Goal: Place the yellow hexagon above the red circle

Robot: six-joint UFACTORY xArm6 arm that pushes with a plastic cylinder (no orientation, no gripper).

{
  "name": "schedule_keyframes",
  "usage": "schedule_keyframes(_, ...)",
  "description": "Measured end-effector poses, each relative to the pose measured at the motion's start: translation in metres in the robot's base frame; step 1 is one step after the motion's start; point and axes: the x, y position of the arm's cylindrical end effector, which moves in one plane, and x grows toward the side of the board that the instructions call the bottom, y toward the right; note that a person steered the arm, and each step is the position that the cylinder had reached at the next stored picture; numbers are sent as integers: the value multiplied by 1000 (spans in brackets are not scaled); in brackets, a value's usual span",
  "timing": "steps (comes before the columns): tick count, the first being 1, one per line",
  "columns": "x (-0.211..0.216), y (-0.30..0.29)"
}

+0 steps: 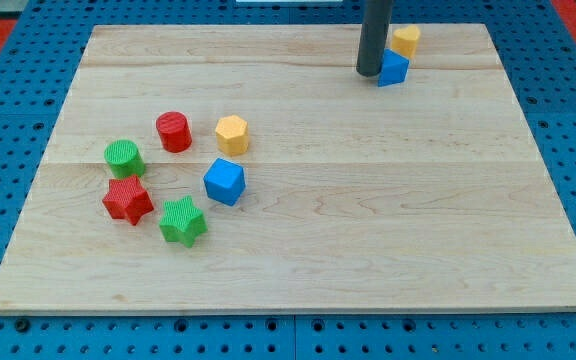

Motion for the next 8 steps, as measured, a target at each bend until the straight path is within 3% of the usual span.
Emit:
schedule_keyframes(1,15,29)
schedule_keyframes(2,2,67)
schedule_keyframes(3,17,70)
schedule_keyframes(4,72,37)
schedule_keyframes(6,92,-105)
schedule_keyframes(8,127,-144)
